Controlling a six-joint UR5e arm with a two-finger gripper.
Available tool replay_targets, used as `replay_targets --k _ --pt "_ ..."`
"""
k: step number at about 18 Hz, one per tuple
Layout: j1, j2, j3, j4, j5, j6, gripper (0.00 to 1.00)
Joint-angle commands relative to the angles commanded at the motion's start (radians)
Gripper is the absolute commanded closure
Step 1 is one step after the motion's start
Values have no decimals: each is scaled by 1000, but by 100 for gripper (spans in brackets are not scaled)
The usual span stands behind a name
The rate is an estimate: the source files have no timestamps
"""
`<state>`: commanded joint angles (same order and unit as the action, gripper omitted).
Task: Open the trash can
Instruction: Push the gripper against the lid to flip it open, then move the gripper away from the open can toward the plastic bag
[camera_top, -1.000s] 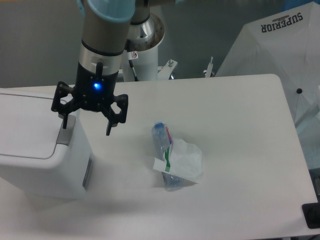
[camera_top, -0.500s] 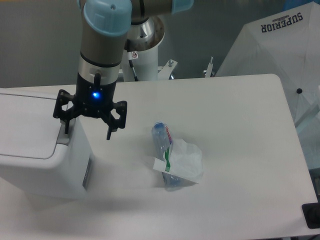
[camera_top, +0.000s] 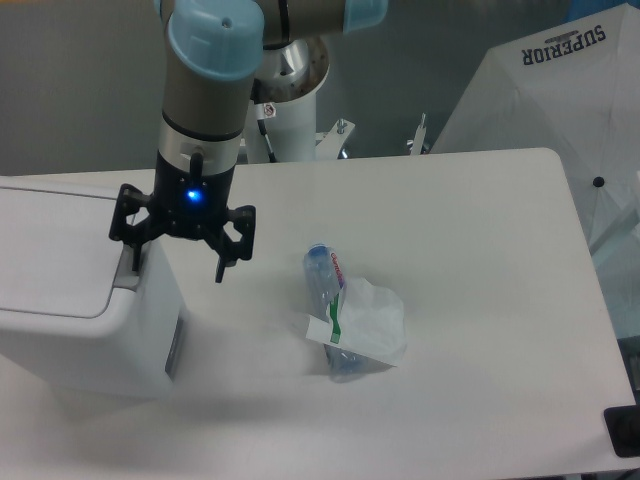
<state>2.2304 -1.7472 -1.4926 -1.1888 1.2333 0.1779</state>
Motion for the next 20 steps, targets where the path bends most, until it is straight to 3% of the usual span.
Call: replay_targets --k 9,16,20 --pt "0 -2 0 2 0 -3 0" --pt "5 6 46 2 0 2 0" --pt "58 8 57 2 0 11 0"
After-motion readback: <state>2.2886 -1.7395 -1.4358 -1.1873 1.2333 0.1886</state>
